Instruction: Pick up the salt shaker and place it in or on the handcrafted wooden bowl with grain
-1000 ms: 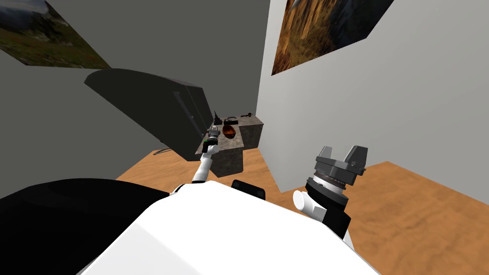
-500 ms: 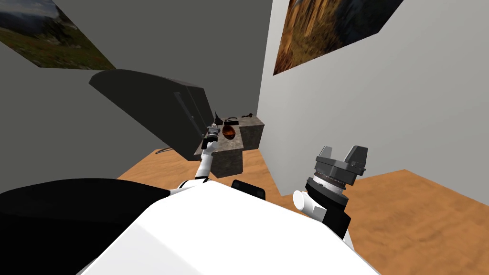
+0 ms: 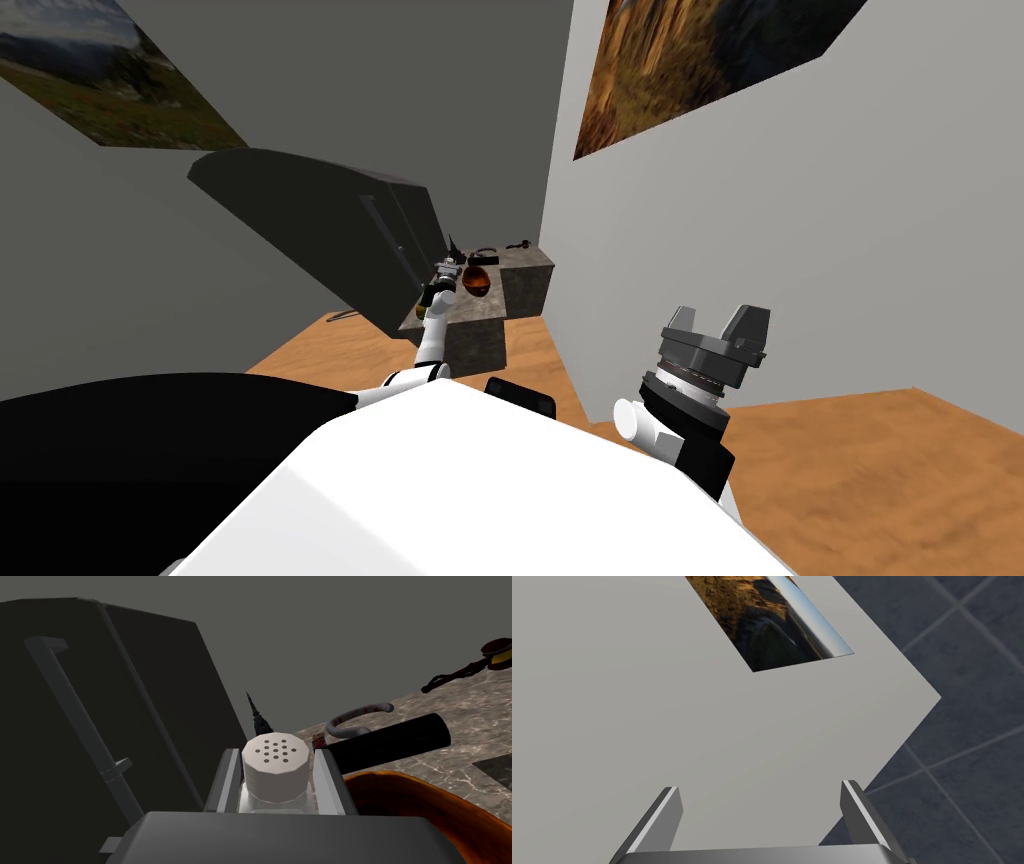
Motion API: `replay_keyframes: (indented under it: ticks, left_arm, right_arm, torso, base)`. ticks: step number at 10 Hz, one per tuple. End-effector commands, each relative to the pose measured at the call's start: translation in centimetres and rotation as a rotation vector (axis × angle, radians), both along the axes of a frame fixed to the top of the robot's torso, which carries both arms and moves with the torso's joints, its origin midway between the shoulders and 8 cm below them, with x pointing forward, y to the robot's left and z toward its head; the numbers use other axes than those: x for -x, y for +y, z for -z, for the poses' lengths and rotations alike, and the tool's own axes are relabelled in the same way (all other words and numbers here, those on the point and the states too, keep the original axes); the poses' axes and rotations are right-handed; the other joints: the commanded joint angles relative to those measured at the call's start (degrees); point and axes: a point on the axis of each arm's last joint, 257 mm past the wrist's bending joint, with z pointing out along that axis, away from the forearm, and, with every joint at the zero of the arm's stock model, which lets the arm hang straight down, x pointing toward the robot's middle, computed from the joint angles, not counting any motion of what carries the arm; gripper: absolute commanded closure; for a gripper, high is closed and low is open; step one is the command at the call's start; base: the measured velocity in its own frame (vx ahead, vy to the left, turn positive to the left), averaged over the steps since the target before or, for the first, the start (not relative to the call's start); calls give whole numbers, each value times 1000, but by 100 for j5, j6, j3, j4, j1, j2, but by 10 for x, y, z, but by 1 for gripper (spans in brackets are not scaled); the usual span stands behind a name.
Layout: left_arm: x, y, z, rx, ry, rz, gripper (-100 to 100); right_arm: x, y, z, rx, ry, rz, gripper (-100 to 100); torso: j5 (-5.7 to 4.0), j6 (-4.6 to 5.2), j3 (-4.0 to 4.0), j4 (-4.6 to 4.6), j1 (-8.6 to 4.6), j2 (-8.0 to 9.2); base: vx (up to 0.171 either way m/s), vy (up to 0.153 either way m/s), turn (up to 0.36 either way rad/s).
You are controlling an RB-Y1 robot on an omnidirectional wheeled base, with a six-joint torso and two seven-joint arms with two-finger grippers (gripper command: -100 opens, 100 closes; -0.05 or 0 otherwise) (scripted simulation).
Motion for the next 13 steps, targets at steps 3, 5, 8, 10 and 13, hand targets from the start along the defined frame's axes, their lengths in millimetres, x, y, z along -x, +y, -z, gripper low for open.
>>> replay_keyframes:
  ticks: [3,5,8,10,13]
  left_arm:
    - [-9,-1,19,80,40,28,100]
    - [-12,0,31,119,58,38,100]
    - [-12,5,44,162,76,44,100]
    - [-12,5,45,167,78,47,-100]
    - [-12,5,45,167,78,47,-100]
  right_arm:
    - [0,0,0,0,0,0,0]
    - [0,0,0,0,0,0,0]
    - [0,0,0,0,0,0,0]
    - [0,0,0,0,0,0,0]
    - [0,0,0,0,0,0,0]
  torso:
    - [5,3,-1,-3,0,1]
    - [8,6,-5,-5,1,-5]
    - [19,5,-21,-12,30,-31]
    - [17,0,17,1,27,37]
    - [17,0,26,5,28,53]
  base:
    - [131,-42,14]
    - [142,-41,6]
    - [153,-1,3]
    - [0,-3,5]
    - [0,0,0]
